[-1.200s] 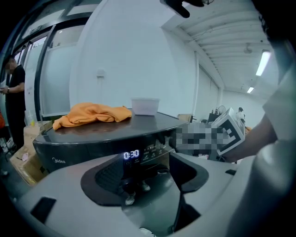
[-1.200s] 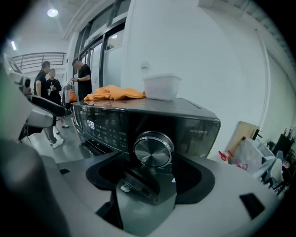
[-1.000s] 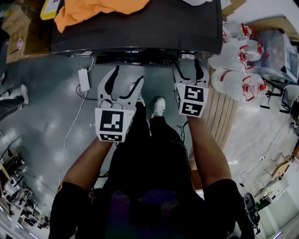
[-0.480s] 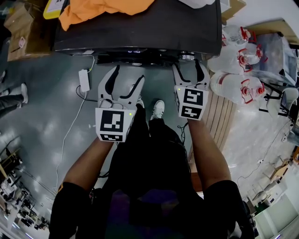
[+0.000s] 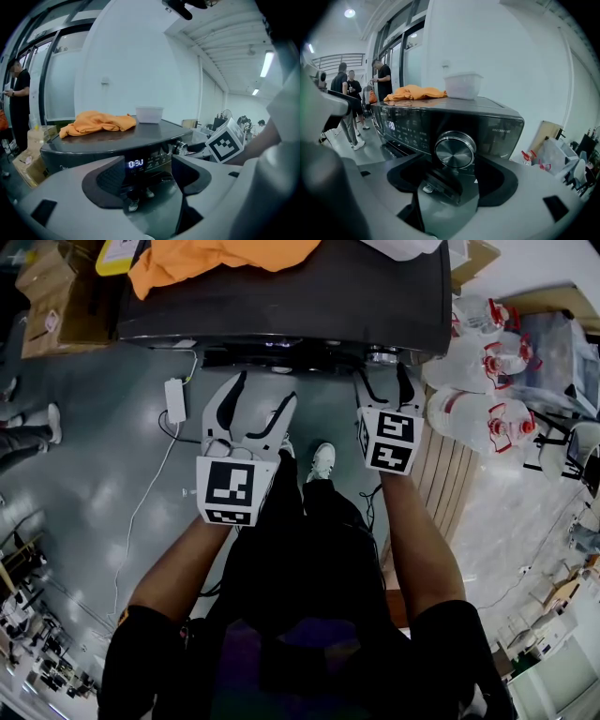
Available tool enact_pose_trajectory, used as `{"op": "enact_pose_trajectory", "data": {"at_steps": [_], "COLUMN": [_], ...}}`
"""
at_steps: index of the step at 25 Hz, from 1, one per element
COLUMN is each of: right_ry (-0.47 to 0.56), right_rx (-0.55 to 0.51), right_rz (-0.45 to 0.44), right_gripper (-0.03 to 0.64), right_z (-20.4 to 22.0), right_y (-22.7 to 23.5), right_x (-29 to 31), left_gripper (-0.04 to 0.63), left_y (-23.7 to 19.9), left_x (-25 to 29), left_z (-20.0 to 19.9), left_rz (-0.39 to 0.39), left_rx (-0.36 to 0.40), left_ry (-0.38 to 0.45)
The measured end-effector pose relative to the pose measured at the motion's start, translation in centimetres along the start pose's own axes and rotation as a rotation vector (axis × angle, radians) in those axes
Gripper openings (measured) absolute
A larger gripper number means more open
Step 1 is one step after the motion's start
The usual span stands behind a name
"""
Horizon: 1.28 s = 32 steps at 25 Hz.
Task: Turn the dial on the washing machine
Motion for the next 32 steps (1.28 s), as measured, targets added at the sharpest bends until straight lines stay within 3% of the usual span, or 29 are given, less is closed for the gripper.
{"op": "enact_pose_trajectory", "data": {"at_steps": [10, 20, 32], "right_ry": [0.092, 0.029, 0.079], "right_rx": [-0.072, -0.068, -0.054], "right_rz": [0.012, 0.014, 0.035], "right_gripper": [0.337, 0.337, 0.337], "right_z": [-2.0, -1.0, -1.9], "right_y": [-0.9, -0.5, -0.3], "right_x": [-2.0, -0.7, -2.0], "left_gripper": [0.301, 0.301, 0.301], "left_y": [0.2, 0.3, 0.5], "left_x": [0.2, 0.2, 0.3], "left_z": [-0.1, 0.0, -0.1], "left_rz": [0.010, 0.013, 0.021], "left_rx": [0.003, -0.010, -0.006], "left_ry": [0.008, 0.009, 0.015]}}
Point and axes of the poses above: the fingertips, and each gripper's own axes: x forward along the fingers, y to its right, z out of its underside, the point moved 6 cm from there along -x, backward along the fingers, and after that the axes turned 9 degrees about z, right-handed, at the moved point
